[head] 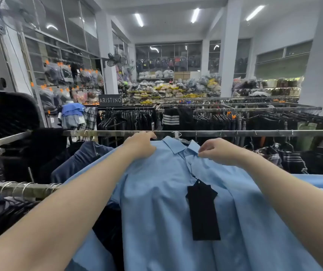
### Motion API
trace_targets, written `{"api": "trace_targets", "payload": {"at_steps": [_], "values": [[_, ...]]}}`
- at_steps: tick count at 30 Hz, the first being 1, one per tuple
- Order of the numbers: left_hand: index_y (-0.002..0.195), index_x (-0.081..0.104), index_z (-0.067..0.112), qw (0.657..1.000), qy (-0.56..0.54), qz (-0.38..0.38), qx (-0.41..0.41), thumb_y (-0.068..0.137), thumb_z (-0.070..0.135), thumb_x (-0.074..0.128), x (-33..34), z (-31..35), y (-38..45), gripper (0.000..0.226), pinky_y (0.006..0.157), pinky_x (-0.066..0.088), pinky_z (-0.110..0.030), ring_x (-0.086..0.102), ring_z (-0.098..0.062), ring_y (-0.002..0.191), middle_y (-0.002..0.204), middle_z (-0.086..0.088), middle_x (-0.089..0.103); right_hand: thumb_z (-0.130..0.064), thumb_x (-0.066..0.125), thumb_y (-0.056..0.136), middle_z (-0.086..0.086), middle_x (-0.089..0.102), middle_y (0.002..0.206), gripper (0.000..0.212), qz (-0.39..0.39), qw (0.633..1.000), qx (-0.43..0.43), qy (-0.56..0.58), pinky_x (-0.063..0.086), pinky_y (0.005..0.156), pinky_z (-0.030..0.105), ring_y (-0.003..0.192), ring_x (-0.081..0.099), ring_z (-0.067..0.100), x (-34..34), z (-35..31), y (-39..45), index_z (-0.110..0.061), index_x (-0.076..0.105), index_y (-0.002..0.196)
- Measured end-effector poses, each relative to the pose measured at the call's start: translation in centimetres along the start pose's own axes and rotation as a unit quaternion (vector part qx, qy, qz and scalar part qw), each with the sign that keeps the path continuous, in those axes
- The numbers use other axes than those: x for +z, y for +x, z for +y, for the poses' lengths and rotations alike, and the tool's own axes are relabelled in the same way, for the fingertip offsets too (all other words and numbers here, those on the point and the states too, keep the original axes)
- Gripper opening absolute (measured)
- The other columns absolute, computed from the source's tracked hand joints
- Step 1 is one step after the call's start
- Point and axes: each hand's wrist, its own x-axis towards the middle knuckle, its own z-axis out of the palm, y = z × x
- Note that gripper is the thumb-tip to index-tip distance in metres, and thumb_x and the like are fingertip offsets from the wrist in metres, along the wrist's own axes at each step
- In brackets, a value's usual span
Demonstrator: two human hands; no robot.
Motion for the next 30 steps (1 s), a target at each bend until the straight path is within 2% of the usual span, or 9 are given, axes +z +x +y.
{"api": "trace_targets", "payload": {"at_steps": [3, 6, 8, 10, 13, 16, 25, 28, 30], "values": [[0.135, 0.051, 0.032, 0.999, 0.053, 0.007, 0.003, 0.092, 0.034, 0.05, 0.5, 0.0, 0.0, 0.043, 0.102, 0.039, -0.044, 0.047, -0.028, 0.128, 0.141, -0.004, 0.05, -0.04, 0.067, 0.084, -0.001, 0.07, 0.083, 0.023, 0.021, 0.999, -0.037, 0.01, 0.049, 0.066, 0.032, 0.071, 0.063, 0.015, 1.0, -0.6, -1.4, -0.018, 0.071, 0.089], [0.132, 0.055, 0.032, 0.996, 0.089, 0.011, 0.009, 0.093, 0.035, 0.049, 1.3, 0.0, 0.0, 0.04, 0.102, 0.038, -0.045, 0.047, -0.029, 0.127, 0.135, -0.006, 0.054, -0.052, 0.068, 0.079, -0.002, 0.05, 0.056, 0.043, 0.007, 0.998, -0.061, 0.022, 0.034, 0.051, 0.028, 0.049, 0.041, 0.012, 1.9, -1.5, -3.8, -0.01, 0.063, 0.072], [0.131, 0.056, 0.032, 0.995, 0.1, 0.015, 0.009, 0.093, 0.036, 0.048, 1.6, 0.0, 0.1, 0.038, 0.101, 0.038, -0.045, 0.046, -0.029, 0.126, 0.134, -0.007, 0.053, -0.059, 0.066, 0.078, -0.005, 0.043, 0.052, 0.055, 0.005, 0.998, -0.065, 0.005, 0.03, 0.049, 0.024, 0.045, 0.036, 0.009, 2.0, -2.3, -5.6, -0.005, 0.06, 0.071], [0.13, 0.056, 0.031, 0.995, 0.103, 0.009, 0.002, 0.094, 0.036, 0.048, 2.0, -0.2, 0.1, 0.038, 0.102, 0.037, -0.044, 0.045, -0.029, 0.125, 0.135, -0.008, 0.052, -0.068, 0.064, 0.074, -0.009, 0.047, 0.045, 0.057, 0.008, 0.997, -0.068, -0.023, 0.035, 0.051, 0.025, 0.043, 0.042, 0.004, 2.0, -3.3, -7.0, -0.011, 0.057, 0.064], [0.131, 0.055, 0.03, 0.995, 0.094, -0.006, -0.008, 0.093, 0.036, 0.049, 2.4, -0.4, 0.1, 0.039, 0.103, 0.036, -0.045, 0.043, -0.03, 0.127, 0.137, -0.007, 0.049, -0.079, 0.06, 0.065, -0.006, 0.063, 0.062, 0.066, -0.008, 0.991, -0.061, -0.121, 0.042, 0.058, 0.031, 0.062, 0.058, 0.011, 2.2, -4.4, -8.5, -0.014, 0.063, 0.074], [0.132, 0.054, 0.03, 0.996, 0.081, -0.01, -0.019, 0.093, 0.036, 0.049, 2.4, -0.5, 0.2, 0.04, 0.102, 0.036, -0.045, 0.042, -0.03, 0.128, 0.139, -0.007, 0.048, -0.077, 0.06, 0.068, 0.002, 0.07, 0.078, 0.068, 0.012, 0.98, -0.067, -0.187, 0.048, 0.063, 0.032, 0.073, 0.061, 0.014, 2.5, -5.2, -9.4, -0.011, 0.067, 0.085], [0.133, 0.053, 0.03, 0.998, 0.046, -0.012, -0.029, 0.092, 0.038, 0.051, 2.3, -0.6, -0.2, 0.042, 0.104, 0.037, -0.045, 0.04, -0.03, 0.131, 0.141, -0.005, 0.047, -0.051, 0.06, 0.077, 0.008, 0.072, 0.08, 0.045, -0.016, 0.974, -0.072, -0.215, 0.051, 0.063, 0.033, 0.075, 0.065, 0.022, 2.3, -5.7, -8.8, -0.007, 0.069, 0.083], [0.132, 0.054, 0.031, 0.999, 0.0, -0.009, -0.046, 0.089, 0.038, 0.053, 2.2, -0.8, -0.4, 0.043, 0.105, 0.037, -0.045, 0.04, -0.029, 0.132, 0.142, -0.005, 0.047, -0.043, 0.056, 0.077, 0.013, 0.073, 0.076, 0.04, -0.041, 0.977, -0.057, -0.204, 0.045, 0.055, 0.026, 0.056, 0.063, 0.017, 1.8, -6.0, -8.5, -0.004, 0.064, 0.079], [0.132, 0.055, 0.031, 0.999, -0.016, -0.012, -0.05, 0.088, 0.038, 0.054, 2.2, -0.9, -0.4, 0.044, 0.106, 0.037, -0.045, 0.04, -0.029, 0.133, 0.142, -0.005, 0.047, -0.039, 0.054, 0.077, 0.013, 0.068, 0.063, 0.032, -0.072, 0.982, -0.04, -0.168, 0.042, 0.051, 0.025, 0.042, 0.062, 0.014, 1.3, -6.3, -8.4, -0.008, 0.055, 0.071]]}}
